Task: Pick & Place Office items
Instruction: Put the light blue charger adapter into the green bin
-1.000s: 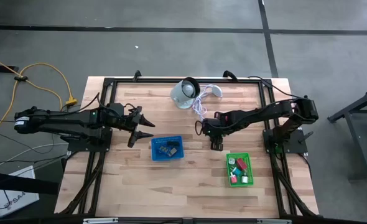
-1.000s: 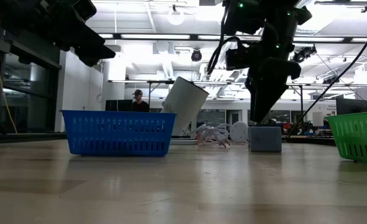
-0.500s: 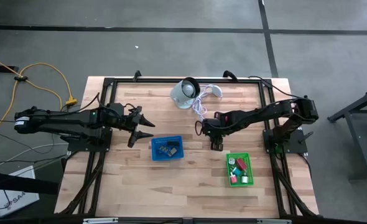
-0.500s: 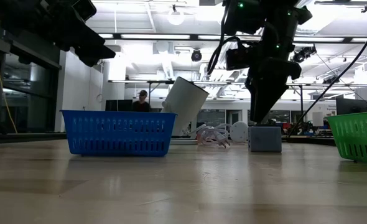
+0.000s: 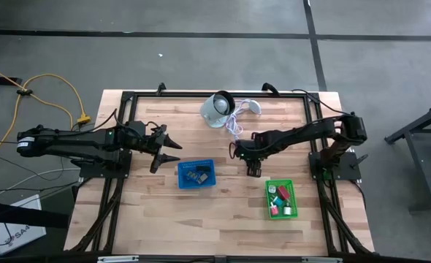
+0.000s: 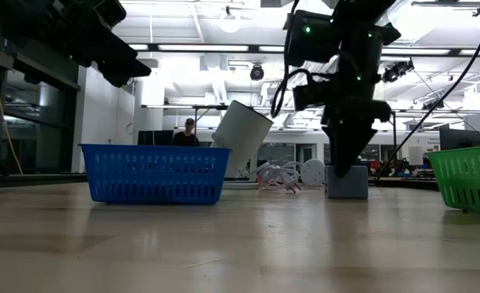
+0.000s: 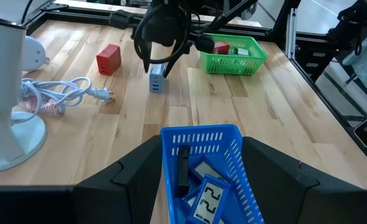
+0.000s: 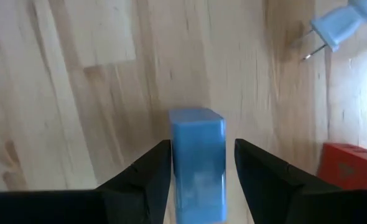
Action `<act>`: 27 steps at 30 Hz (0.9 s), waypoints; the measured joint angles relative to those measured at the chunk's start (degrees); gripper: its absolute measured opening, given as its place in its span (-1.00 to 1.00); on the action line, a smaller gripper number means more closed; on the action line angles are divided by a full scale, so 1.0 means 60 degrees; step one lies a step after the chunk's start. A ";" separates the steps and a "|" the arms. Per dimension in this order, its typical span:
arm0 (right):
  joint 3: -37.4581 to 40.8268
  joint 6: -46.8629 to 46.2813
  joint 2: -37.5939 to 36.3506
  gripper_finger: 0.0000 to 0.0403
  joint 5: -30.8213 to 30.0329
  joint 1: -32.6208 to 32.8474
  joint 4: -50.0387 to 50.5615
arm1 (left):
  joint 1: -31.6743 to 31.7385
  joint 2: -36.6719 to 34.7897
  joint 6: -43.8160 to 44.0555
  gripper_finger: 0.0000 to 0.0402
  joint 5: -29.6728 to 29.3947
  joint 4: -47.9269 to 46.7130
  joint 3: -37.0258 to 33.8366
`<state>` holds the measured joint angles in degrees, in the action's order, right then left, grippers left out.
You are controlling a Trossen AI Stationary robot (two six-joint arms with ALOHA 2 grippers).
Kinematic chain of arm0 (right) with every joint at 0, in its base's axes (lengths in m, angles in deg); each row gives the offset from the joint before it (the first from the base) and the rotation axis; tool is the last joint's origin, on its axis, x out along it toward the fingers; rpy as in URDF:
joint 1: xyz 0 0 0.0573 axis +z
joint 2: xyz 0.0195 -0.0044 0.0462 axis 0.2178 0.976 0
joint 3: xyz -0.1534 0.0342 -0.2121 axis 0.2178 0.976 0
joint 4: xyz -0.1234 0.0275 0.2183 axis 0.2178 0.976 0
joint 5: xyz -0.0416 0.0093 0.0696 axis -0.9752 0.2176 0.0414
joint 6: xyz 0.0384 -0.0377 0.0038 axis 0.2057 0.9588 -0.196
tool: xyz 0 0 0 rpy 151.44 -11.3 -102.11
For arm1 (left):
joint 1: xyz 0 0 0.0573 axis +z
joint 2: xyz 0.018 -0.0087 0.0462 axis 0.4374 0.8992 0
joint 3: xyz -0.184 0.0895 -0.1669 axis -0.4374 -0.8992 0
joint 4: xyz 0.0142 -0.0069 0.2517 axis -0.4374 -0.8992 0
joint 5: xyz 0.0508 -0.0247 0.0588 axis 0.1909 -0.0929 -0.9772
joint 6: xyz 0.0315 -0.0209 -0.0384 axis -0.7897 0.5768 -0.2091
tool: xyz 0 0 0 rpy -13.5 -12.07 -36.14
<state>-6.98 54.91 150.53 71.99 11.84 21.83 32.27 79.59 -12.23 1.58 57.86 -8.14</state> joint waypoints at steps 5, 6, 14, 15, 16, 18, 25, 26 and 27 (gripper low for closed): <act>-0.0012 -0.0007 0.0128 -0.19 0.0219 -0.0028 -0.0034 | -0.0003 0.0003 0.0003 0.05 0.0000 0.0000 0.0000; 0.0002 -0.0007 0.0135 -0.19 0.0240 -0.0045 0.0019 | -0.0003 0.0000 0.0003 0.05 0.0003 0.0000 0.0000; -0.0016 -0.0015 0.0113 -0.29 0.0369 -0.0068 -0.0037 | -0.0003 0.0001 0.0003 0.05 0.0002 0.0004 0.0000; -0.0016 -0.0018 0.0113 -0.31 0.0375 -0.0069 -0.0028 | -0.0003 0.0001 0.0003 0.05 0.0000 0.0002 0.0000; -0.0016 -0.0018 0.0113 -0.34 0.0375 -0.0072 -0.0028 | -0.0001 0.0001 0.0002 0.05 0.0002 0.0003 0.0000; -0.0016 -0.0022 0.0113 -0.39 0.0368 -0.0072 -0.0024 | 0.0000 0.0000 0.0003 0.05 0.0000 0.0000 0.0000; -0.0016 -0.0033 0.0113 -0.41 0.0361 -0.0072 -0.0028 | -0.0003 0.0003 0.0002 0.05 0.0002 0.0003 0.0000; -0.0016 -0.0036 0.0113 -0.40 0.0364 -0.0072 -0.0024 | 0.0000 0.0001 0.0002 0.05 0.0000 0.0001 0.0000; -0.0016 -0.0036 0.0113 -0.40 0.0364 -0.0072 -0.0028 | -0.0003 0.0003 0.0003 0.05 0.0003 0.0002 0.0000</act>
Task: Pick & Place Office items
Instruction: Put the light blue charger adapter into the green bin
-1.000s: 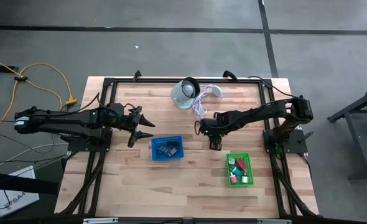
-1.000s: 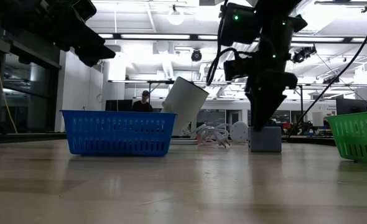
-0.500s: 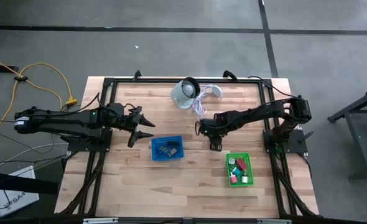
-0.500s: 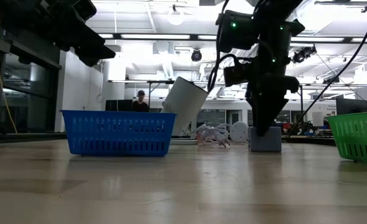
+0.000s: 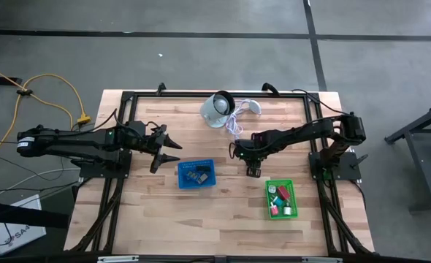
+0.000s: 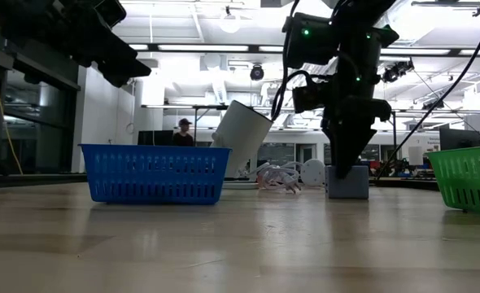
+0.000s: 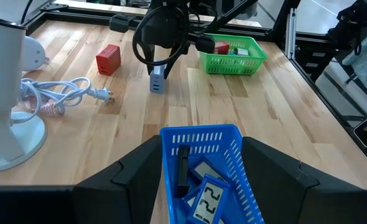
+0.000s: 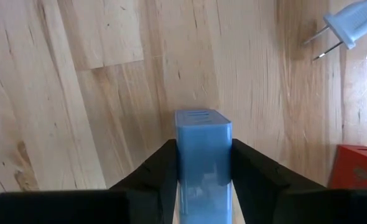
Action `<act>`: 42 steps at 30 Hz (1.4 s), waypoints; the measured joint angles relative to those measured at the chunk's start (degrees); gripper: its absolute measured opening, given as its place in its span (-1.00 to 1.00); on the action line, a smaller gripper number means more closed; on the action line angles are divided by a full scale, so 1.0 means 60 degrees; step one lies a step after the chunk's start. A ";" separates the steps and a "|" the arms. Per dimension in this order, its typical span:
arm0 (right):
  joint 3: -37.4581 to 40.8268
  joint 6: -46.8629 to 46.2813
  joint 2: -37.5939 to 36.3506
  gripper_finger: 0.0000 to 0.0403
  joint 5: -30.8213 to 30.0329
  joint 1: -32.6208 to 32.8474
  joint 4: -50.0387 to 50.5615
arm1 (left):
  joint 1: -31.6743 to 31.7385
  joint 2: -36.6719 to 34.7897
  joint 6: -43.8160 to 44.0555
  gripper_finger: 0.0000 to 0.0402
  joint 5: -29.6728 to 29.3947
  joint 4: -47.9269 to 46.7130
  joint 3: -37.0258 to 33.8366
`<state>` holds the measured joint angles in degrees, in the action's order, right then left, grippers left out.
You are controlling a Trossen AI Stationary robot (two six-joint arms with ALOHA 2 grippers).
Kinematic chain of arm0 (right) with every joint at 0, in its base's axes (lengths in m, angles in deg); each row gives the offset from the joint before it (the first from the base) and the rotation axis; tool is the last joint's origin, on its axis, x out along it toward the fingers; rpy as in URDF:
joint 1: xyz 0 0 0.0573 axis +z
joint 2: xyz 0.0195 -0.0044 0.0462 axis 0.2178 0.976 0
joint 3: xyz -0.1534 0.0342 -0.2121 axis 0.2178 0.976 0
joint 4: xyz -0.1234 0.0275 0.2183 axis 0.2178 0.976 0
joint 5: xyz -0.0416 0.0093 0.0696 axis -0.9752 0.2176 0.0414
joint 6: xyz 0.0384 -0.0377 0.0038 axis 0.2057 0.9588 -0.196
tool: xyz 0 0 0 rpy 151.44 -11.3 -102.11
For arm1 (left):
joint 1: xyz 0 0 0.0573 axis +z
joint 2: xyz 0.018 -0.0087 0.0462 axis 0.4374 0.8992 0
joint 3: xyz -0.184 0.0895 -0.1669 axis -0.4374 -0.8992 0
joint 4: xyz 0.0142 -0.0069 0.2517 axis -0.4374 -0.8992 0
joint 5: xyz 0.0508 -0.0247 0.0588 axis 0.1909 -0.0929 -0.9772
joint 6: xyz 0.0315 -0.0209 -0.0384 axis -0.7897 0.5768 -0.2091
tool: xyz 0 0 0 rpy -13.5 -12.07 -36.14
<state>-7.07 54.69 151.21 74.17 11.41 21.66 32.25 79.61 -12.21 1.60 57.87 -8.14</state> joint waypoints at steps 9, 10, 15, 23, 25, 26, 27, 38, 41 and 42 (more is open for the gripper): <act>0.0000 -0.0224 -0.0004 -0.47 0.0003 0.0004 -0.0002 | 0.0004 -0.0002 -0.0002 0.05 -0.0004 0.0000 0.0000; 0.0000 -0.0278 -0.0006 -0.47 0.0021 0.0001 0.0001 | 0.0001 -0.0002 0.0000 0.05 -0.0002 0.0001 0.0000; 0.0000 -0.0335 -0.0307 -0.47 0.0089 0.0004 0.0036 | 0.0001 -0.0002 -0.0002 0.05 -0.0002 -0.0001 0.0000; -0.0386 -0.0641 -0.1290 -0.47 0.0070 0.0062 0.0738 | 0.0002 0.0000 -0.0002 0.05 -0.0002 -0.0002 0.0000; -0.0532 -0.0803 -0.1529 -0.47 0.0064 0.0155 0.1018 | 0.0001 -0.0002 0.0000 0.05 -0.0004 0.0002 0.0000; -0.0584 -0.0904 -0.1665 -0.47 0.0073 0.0226 0.1175 | 0.0003 -0.0004 -0.0001 0.05 -0.0004 0.0001 0.0000; -0.0657 -0.1031 -0.1814 -0.47 0.0073 0.0297 0.1333 | 0.0003 -0.0001 0.0000 0.05 -0.0004 -0.0002 0.0000; -0.0903 -0.4845 -0.3232 -0.47 -0.0004 0.1721 0.2798 | 0.0001 -0.0003 0.0000 0.05 -0.0004 0.0002 0.0000; -0.0903 -0.6183 -0.3357 -0.47 -0.0230 0.2405 0.3128 | 0.0004 -0.0002 -0.0004 0.05 -0.0004 0.0002 0.0000; -0.0902 -0.6604 -0.3359 -0.47 -0.0293 0.2643 0.3283 | 0.0004 -0.0003 -0.0001 0.05 -0.0002 0.0002 0.0000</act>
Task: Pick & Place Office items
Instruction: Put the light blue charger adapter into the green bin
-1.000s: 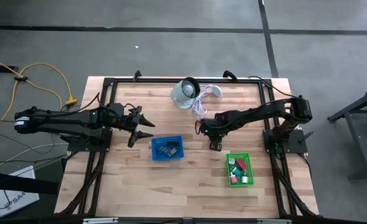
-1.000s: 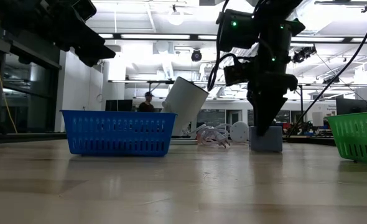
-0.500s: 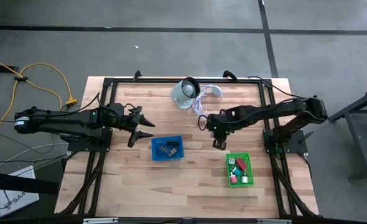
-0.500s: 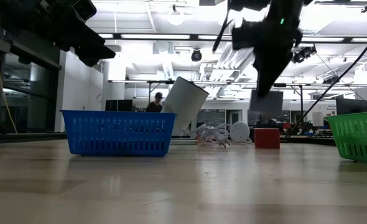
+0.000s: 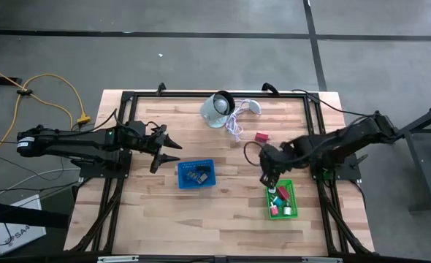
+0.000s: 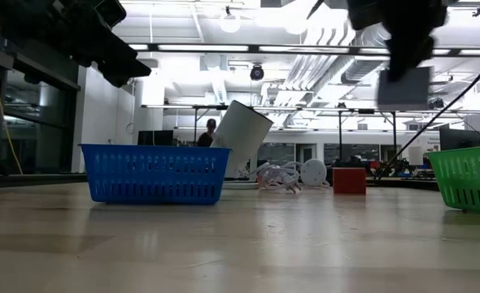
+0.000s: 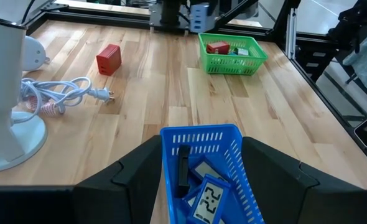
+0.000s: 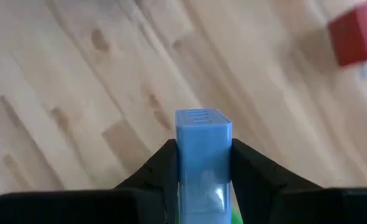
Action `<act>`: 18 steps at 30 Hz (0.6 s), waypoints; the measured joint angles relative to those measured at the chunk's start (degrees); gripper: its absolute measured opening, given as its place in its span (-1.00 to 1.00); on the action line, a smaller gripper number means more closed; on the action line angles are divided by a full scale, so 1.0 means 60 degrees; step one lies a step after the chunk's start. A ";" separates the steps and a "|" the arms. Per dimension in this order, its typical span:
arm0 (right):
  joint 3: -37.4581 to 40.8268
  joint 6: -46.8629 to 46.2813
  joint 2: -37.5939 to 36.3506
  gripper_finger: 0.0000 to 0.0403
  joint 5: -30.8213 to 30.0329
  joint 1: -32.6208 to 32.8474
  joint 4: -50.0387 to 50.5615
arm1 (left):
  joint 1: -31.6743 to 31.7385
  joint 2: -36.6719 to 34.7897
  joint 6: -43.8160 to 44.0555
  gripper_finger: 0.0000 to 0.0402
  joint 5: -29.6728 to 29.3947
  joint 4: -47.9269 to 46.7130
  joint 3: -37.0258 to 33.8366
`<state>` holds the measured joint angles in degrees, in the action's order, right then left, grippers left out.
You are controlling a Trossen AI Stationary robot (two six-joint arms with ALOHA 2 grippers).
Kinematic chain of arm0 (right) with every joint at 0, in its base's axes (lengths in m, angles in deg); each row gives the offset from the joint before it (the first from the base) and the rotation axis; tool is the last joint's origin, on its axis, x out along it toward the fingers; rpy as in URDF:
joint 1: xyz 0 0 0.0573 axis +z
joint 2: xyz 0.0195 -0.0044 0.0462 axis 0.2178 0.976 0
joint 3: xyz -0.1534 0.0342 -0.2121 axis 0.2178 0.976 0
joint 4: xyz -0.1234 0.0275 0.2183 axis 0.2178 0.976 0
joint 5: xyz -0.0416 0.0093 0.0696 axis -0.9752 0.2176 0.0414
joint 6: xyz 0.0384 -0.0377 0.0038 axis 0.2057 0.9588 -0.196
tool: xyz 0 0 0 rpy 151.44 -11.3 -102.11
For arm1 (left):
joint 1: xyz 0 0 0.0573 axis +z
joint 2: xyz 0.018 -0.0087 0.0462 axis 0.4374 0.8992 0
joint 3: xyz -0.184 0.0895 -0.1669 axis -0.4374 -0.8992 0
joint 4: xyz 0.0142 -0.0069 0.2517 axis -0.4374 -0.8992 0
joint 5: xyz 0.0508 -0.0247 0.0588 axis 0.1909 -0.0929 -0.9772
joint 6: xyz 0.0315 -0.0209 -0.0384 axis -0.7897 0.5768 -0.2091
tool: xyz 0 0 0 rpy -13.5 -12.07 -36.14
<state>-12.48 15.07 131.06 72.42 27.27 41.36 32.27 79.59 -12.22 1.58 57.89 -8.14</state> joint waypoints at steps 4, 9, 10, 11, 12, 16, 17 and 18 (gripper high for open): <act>0.0002 -0.1695 0.0000 -0.47 -0.0229 0.1084 0.0325 | -0.0001 0.0002 0.0000 0.05 -0.0001 0.0000 0.0000; 0.0002 -0.4051 0.0007 -0.47 -0.0711 0.2435 0.0337 | -0.0003 0.0003 0.0000 0.05 0.0000 0.0000 0.0000; 0.0002 -0.4534 0.0051 -0.47 -0.0859 0.2700 0.0344 | -0.0003 0.0001 -0.0001 0.05 0.0000 0.0000 0.0000; 0.0002 -0.5000 0.0105 -0.47 -0.0971 0.2931 0.0353 | 0.0000 -0.0001 -0.0002 0.05 0.0002 0.0000 0.0000; 0.0002 -0.5441 0.0191 -0.47 -0.1071 0.3161 0.0379 | -0.0004 0.0001 -0.0001 0.05 0.0001 -0.0002 0.0000; 0.0006 -0.7089 0.0605 -0.47 -0.1457 0.4035 0.0435 | -0.0002 0.0001 0.0001 0.05 0.0000 -0.0002 0.0000; 0.0006 -0.7483 0.0715 -0.47 -0.1491 0.4219 0.0433 | -0.0004 0.0000 0.0001 0.05 0.0001 -0.0002 0.0000; 0.0009 -0.7875 0.0816 -0.47 -0.1547 0.4410 0.0436 | -0.0004 0.0000 -0.0001 0.05 0.0001 -0.0001 0.0000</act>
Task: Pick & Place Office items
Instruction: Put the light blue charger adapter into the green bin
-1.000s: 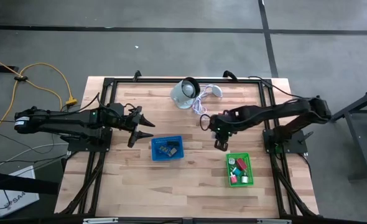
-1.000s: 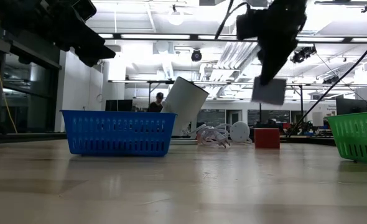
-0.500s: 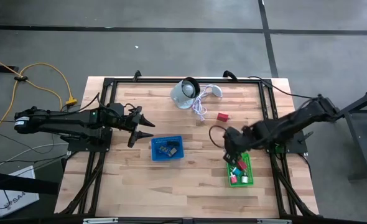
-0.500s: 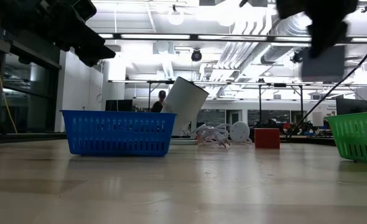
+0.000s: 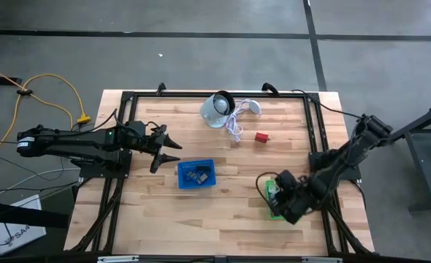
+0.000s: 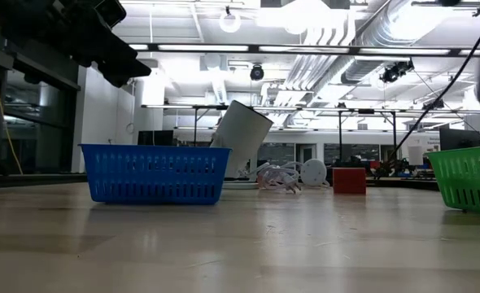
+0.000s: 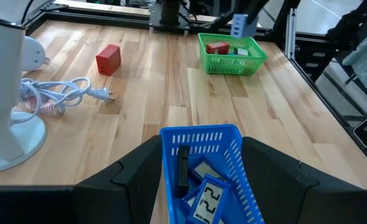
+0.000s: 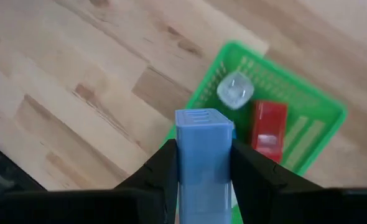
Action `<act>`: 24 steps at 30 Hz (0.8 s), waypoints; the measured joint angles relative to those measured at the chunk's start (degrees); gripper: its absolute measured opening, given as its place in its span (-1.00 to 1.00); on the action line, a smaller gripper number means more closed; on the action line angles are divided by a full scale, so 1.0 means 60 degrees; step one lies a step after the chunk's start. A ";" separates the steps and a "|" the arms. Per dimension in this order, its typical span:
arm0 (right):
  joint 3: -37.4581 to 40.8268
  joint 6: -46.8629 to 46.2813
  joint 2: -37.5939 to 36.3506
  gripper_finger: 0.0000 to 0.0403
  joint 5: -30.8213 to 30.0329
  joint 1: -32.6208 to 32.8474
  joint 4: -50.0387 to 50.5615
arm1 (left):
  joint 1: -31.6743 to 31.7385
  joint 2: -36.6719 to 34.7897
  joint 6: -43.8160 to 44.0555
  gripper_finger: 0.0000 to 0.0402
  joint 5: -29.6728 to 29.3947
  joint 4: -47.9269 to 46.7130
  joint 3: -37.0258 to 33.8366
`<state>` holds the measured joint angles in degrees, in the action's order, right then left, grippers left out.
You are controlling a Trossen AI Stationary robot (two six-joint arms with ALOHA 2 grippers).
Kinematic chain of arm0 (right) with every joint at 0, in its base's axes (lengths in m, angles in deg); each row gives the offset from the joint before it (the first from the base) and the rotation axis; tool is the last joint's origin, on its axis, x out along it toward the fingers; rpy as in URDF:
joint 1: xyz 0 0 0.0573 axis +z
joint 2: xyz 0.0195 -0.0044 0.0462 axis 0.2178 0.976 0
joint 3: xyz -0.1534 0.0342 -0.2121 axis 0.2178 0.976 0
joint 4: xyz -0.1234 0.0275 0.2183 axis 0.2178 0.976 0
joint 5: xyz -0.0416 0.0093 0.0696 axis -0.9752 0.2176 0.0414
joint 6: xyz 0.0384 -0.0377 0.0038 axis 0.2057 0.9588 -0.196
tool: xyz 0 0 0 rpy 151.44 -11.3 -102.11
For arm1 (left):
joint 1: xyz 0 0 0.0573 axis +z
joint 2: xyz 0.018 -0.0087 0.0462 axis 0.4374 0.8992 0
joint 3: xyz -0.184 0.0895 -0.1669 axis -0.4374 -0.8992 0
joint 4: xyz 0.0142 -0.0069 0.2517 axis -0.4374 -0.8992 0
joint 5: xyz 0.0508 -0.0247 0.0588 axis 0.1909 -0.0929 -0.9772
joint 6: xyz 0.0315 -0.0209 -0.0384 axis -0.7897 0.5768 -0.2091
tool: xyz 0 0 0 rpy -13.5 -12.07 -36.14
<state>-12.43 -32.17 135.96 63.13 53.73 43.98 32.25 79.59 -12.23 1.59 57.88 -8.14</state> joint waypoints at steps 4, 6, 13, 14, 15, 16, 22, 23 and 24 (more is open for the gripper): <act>0.0000 -0.1375 0.0390 -0.47 -0.0433 0.0634 -0.0010 | 0.0000 0.0000 0.0001 0.05 0.0000 -0.0001 0.0000; 0.0000 -0.2040 0.0593 -0.47 -0.0625 0.0908 0.0002 | 0.0000 0.0002 0.0000 0.05 0.0000 0.0001 0.0000; 0.0362 -0.3733 0.1127 -0.47 -0.0958 0.1525 -0.0084 | 0.0000 0.0002 0.0003 0.05 0.0001 -0.0002 0.0000; 0.0412 -0.3799 0.1145 -0.47 -0.0997 0.1548 -0.0146 | 0.0000 -0.0001 -0.0001 0.05 -0.0001 -0.0001 0.0000; 0.0441 -0.3817 0.1154 -0.47 -0.1041 0.1546 -0.0210 | 0.0003 0.0000 0.0000 0.05 0.0001 -0.0002 0.0000; 0.0479 -0.3820 0.1154 -0.47 -0.1095 0.1544 -0.0309 | 0.0001 0.0002 0.0002 0.05 0.0001 -0.0001 0.0000; 0.0583 -0.3820 0.1165 -0.45 -0.1107 0.1511 -0.0440 | 0.0003 0.0001 0.0001 0.05 -0.0002 0.0001 0.0000; 0.0583 -0.3820 0.1165 -0.43 -0.1107 0.1511 -0.0455 | 0.0000 -0.0001 0.0003 0.05 -0.0002 0.0001 0.0000; 0.0583 -0.3820 0.1165 -0.40 -0.1106 0.1511 -0.0458 | 0.0000 0.0002 0.0003 0.05 0.0001 -0.0002 0.0000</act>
<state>-8.93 -55.09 142.95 56.50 62.80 41.23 32.25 79.61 -12.21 1.60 57.86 -8.14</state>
